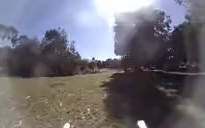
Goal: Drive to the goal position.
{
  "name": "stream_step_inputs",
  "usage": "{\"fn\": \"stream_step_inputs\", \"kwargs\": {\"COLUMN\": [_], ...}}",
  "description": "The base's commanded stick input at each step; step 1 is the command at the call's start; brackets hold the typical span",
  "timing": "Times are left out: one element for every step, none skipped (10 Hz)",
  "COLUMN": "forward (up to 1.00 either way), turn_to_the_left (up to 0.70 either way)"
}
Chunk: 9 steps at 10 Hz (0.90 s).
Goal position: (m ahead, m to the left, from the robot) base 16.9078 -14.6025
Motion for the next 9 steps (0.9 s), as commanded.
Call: {"fn": "stream_step_inputs", "kwargs": {"forward": [0.70, 0.70, 0.70, 0.70, 0.70, 0.70, 0.70, 0.70, 0.70], "turn_to_the_left": [0.00, 0.00, 0.00, 0.00, 0.00, 0.00, 0.00, 0.00, -0.10]}}
